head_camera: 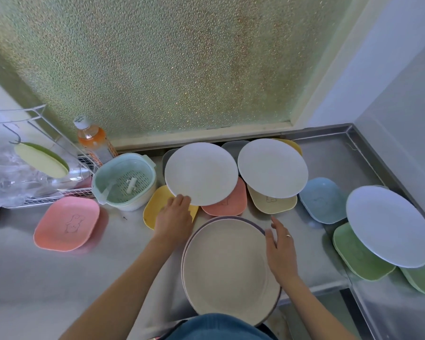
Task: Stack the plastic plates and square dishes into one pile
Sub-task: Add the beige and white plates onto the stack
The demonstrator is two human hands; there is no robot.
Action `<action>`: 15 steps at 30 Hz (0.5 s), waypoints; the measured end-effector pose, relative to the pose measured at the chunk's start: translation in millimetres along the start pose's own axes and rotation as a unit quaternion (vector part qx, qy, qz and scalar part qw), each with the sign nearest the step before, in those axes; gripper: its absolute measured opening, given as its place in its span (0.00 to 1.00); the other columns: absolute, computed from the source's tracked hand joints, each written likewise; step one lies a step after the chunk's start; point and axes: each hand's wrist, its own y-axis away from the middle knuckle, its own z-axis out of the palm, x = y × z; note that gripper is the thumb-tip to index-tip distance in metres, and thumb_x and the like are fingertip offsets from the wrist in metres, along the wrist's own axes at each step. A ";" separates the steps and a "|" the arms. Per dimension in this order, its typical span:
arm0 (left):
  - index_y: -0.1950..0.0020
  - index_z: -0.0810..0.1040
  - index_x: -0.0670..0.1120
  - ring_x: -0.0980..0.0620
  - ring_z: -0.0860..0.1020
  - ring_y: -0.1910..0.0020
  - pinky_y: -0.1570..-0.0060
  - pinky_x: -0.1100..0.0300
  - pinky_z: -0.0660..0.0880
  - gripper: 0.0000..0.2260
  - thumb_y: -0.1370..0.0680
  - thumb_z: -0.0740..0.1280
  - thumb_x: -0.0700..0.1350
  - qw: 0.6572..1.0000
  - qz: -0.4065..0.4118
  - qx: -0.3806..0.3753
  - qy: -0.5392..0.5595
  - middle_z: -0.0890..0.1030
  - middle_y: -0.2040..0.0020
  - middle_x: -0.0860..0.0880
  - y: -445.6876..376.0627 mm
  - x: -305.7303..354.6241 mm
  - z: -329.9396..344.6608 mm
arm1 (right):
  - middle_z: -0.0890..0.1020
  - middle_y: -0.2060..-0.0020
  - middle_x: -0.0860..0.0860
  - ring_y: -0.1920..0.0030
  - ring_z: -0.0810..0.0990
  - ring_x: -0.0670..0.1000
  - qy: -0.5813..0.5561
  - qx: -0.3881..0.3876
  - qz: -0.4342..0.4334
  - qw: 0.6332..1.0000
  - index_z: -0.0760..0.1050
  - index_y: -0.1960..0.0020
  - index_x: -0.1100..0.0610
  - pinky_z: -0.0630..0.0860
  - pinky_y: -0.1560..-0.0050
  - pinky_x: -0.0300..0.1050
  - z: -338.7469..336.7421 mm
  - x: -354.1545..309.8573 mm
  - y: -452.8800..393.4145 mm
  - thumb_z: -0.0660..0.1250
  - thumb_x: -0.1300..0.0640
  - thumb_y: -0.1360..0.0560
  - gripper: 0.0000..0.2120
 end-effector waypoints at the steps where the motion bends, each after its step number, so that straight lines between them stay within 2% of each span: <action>1: 0.35 0.69 0.47 0.46 0.71 0.36 0.44 0.51 0.71 0.17 0.24 0.59 0.42 0.998 0.042 -0.007 -0.039 0.74 0.36 0.48 -11.1 3.3 2.1 | 0.75 0.35 0.52 0.36 0.72 0.54 -0.002 -0.003 -0.004 1.000 0.65 0.29 0.53 0.69 0.36 0.51 -0.2 -3.1 -5.2 0.57 0.54 0.19 0.20; 3: 0.27 0.61 0.46 0.46 0.62 0.27 0.29 0.50 0.60 0.22 0.22 0.56 0.41 0.992 0.084 -0.027 -0.094 0.67 0.27 0.47 -28.5 8.3 5.3 | 0.75 0.35 0.52 0.35 0.72 0.54 -0.009 -0.006 -0.011 1.000 0.66 0.29 0.54 0.69 0.35 0.52 0.8 -8.1 -12.5 0.58 0.55 0.20 0.19; 5: 0.25 0.56 0.46 0.47 0.56 0.24 0.26 0.49 0.52 0.22 0.19 0.55 0.44 0.985 0.094 -0.057 -0.130 0.62 0.24 0.48 -39.2 9.5 12.0 | 0.76 0.36 0.51 0.36 0.73 0.53 -0.014 -0.003 -0.015 1.000 0.67 0.30 0.55 0.70 0.36 0.49 3.7 -11.0 -14.4 0.58 0.56 0.20 0.18; 6: 0.24 0.55 0.46 0.47 0.55 0.24 0.25 0.50 0.51 0.23 0.19 0.55 0.45 0.981 0.104 -0.077 -0.142 0.61 0.24 0.48 -41.9 7.9 16.1 | 0.77 0.37 0.50 0.38 0.74 0.52 -0.015 -0.001 -0.015 1.000 0.68 0.31 0.54 0.70 0.38 0.47 5.1 -11.7 -13.9 0.58 0.56 0.20 0.18; 8: 0.24 0.55 0.46 0.48 0.57 0.24 0.26 0.51 0.55 0.23 0.19 0.55 0.44 0.972 0.129 -0.101 -0.169 0.62 0.24 0.48 -43.1 5.1 21.8 | 0.79 0.43 0.48 0.44 0.76 0.48 -0.015 0.008 -0.014 1.000 0.69 0.32 0.53 0.69 0.45 0.41 8.2 -13.2 -12.3 0.58 0.56 0.20 0.16; 10: 0.25 0.58 0.45 0.48 0.61 0.25 0.28 0.52 0.59 0.23 0.19 0.58 0.43 0.970 0.146 -0.091 -0.173 0.64 0.25 0.47 -39.8 3.8 19.7 | 0.79 0.50 0.45 0.52 0.74 0.39 -0.018 0.022 -0.019 0.999 0.71 0.34 0.52 0.68 0.51 0.33 10.4 -16.0 -9.6 0.58 0.57 0.20 0.15; 12: 0.30 0.69 0.43 0.47 0.70 0.31 0.33 0.52 0.68 0.24 0.25 0.68 0.42 0.974 0.155 -0.034 -0.162 0.74 0.31 0.47 -33.3 7.4 6.1 | 0.77 0.56 0.41 0.56 0.73 0.38 -0.033 0.056 -0.030 0.997 0.74 0.37 0.51 0.67 0.55 0.26 10.5 -22.0 -7.4 0.58 0.60 0.20 0.14; 13: 0.36 0.76 0.43 0.47 0.76 0.37 0.39 0.52 0.74 0.23 0.31 0.74 0.41 0.972 0.167 0.010 -0.162 0.80 0.38 0.47 -30.6 9.3 -1.1 | 0.77 0.56 0.40 0.56 0.74 0.39 -0.048 0.079 -0.036 0.995 0.75 0.40 0.51 0.67 0.55 0.25 10.0 -26.6 -6.9 0.58 0.60 0.20 0.13; 14: 0.42 0.81 0.43 0.47 0.80 0.42 0.46 0.52 0.78 0.22 0.35 0.77 0.40 0.968 0.186 0.062 -0.158 0.83 0.43 0.47 -28.2 10.2 -5.1 | 0.79 0.56 0.41 0.55 0.76 0.41 -0.070 0.099 -0.038 0.992 0.76 0.43 0.50 0.68 0.55 0.24 9.5 -33.5 -7.0 0.58 0.60 0.20 0.12; 15: 0.45 0.82 0.42 0.46 0.82 0.45 0.50 0.52 0.80 0.18 0.35 0.76 0.38 0.961 0.204 0.117 -0.143 0.84 0.46 0.47 -25.5 11.0 -7.4 | 0.81 0.56 0.42 0.55 0.78 0.42 -0.104 0.110 -0.032 0.988 0.76 0.46 0.48 0.69 0.57 0.25 9.8 -42.4 -8.4 0.57 0.57 0.20 0.10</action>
